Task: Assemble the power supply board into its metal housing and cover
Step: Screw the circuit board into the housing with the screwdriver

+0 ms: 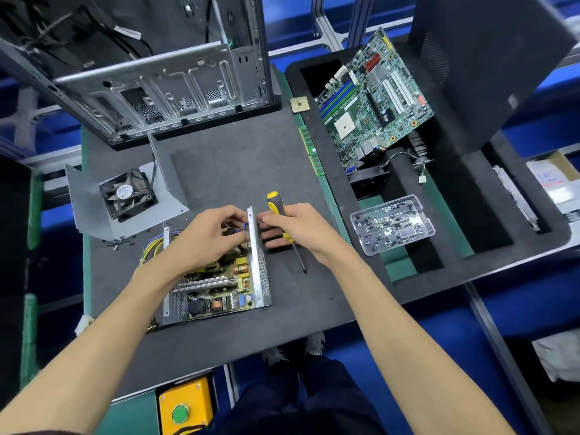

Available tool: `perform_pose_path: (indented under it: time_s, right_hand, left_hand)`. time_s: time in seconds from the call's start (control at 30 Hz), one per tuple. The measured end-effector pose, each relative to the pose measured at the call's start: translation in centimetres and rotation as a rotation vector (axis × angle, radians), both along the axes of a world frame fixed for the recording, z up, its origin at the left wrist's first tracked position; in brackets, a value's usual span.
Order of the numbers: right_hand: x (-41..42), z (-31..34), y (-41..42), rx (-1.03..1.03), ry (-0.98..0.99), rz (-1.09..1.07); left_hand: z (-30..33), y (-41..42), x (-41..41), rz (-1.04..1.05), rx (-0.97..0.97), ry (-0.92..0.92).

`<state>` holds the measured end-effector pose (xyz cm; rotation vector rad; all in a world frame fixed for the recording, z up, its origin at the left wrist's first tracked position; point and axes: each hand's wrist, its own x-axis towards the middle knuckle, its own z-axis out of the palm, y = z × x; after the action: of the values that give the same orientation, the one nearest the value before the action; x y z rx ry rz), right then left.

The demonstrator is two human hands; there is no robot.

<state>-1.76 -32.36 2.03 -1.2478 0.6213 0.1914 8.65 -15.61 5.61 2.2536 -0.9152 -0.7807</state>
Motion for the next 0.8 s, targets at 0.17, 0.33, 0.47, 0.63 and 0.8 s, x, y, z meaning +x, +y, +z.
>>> perform_pose_path:
  time_s: [0.17, 0.33, 0.47, 0.63, 0.8]
  right_hand:
    - [0.04, 0.08, 0.13, 0.007, 0.023, -0.004]
    - [-0.08, 0.37, -0.02, 0.006, 0.026, 0.017]
    - [-0.34, 0.55, -0.17, 0.036, 0.024, 0.039]
    - [-0.47, 0.47, -0.46, 0.034, 0.022, 0.045]
    - [-0.32, 0.17, -0.51, 0.018, 0.023, 0.055]
  left_hand:
    - [-0.69, 0.11, -0.44, -0.030, 0.107, -0.163]
    - [-0.99, 0.32, -0.74, -0.069, 0.117, -0.231]
    - [-0.89, 0.50, -0.74, -0.024, 0.108, -0.268]
    - [-0.53, 0.38, -0.64, -0.001, 0.046, -0.236]
    - [-0.90, -0.08, -0.97, -0.053, 0.085, -0.360]
